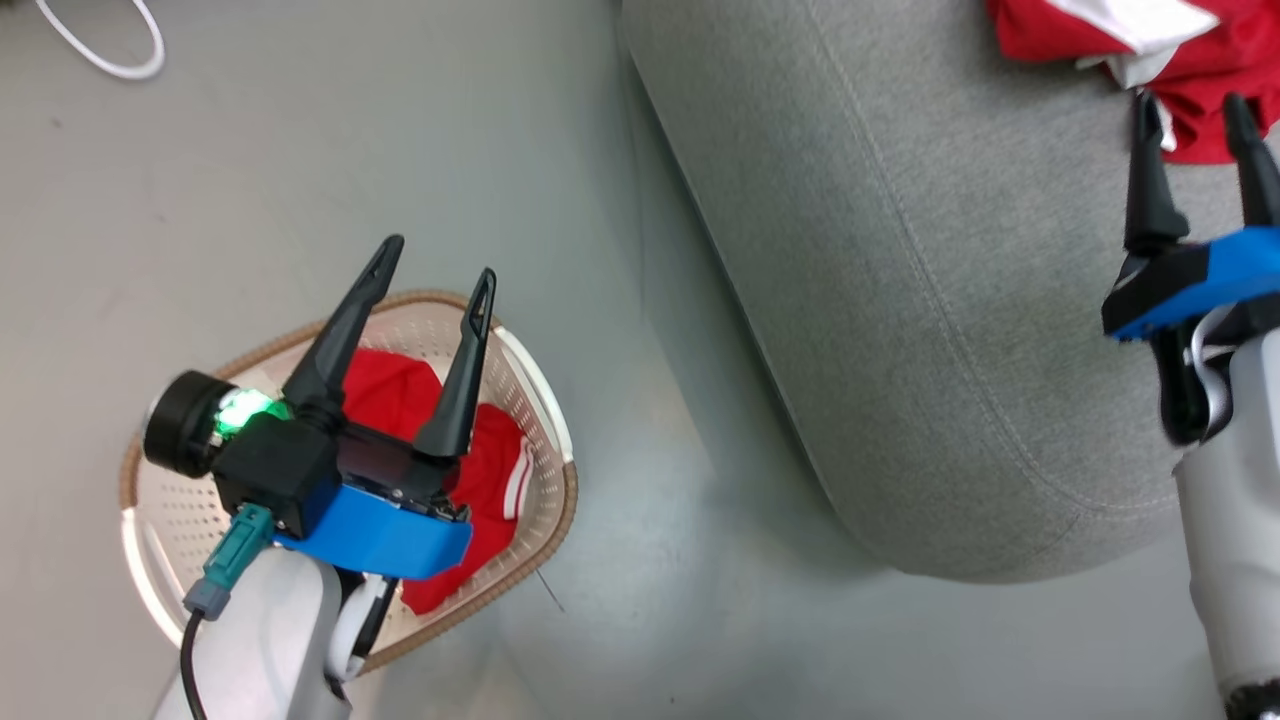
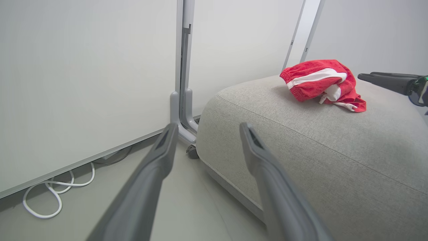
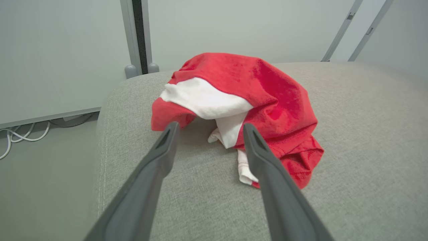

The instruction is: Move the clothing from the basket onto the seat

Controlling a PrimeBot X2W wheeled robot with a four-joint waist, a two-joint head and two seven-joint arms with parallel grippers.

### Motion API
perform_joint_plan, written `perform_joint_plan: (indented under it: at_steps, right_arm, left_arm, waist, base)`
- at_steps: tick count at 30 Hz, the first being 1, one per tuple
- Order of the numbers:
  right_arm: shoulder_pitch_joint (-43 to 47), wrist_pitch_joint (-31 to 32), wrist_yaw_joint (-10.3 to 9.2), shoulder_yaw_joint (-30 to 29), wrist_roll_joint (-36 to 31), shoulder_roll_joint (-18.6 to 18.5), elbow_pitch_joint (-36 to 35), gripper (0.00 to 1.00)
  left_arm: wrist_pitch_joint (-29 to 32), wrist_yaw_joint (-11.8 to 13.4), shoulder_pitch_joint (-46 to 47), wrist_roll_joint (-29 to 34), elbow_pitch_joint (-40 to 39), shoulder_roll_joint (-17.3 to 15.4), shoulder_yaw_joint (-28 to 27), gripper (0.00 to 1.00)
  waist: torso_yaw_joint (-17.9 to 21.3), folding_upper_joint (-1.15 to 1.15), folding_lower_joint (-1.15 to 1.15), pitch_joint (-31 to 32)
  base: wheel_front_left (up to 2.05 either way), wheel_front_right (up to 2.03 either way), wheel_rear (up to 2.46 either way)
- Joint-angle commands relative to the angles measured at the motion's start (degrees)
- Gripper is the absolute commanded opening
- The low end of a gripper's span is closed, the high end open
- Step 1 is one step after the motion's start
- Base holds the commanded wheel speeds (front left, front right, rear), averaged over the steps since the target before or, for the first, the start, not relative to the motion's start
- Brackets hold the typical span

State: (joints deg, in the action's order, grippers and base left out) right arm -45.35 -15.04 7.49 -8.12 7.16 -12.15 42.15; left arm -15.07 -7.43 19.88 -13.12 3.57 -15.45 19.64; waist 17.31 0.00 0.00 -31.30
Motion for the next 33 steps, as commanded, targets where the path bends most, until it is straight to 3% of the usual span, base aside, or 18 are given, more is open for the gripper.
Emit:
perform_joint_plan:
  at_steps: [1,9,18,33]
  right_arm:
    - [2.96,-0.18,0.01,0.66,-0.23,0.14,-1.92,1.00]
    - [12.29,-0.17,0.01,1.44,-1.72,0.94,-10.64,1.00]
    - [24.99,1.90,0.01,1.47,-4.17,4.68,-21.84,1.00]
    - [41.66,8.29,0.01,3.47,-4.80,7.17,-35.74,1.00]
  left_arm:
    - [-0.15,-0.02,-1.45,-0.49,0.43,0.88,-0.51,1.00]
    - [-0.15,-0.02,-5.76,-1.27,2.31,4.22,-2.02,1.00]
    - [-0.16,-0.02,-12.34,-1.86,4.78,7.88,-5.83,1.00]
    - [-0.14,-0.02,-20.06,-2.01,9.83,9.50,-11.68,1.00]
  waist:
    - [-1.10,0.00,0.00,4.10]
    - [-4.42,0.00,0.00,11.80]
    - [-10.05,0.00,0.00,21.41]
    - [-19.47,0.00,0.00,30.06]
  base:
    - [0.00,0.00,0.00]
    - [0.00,0.00,0.00]
    - [0.00,0.00,0.00]
    - [0.00,0.00,0.00]
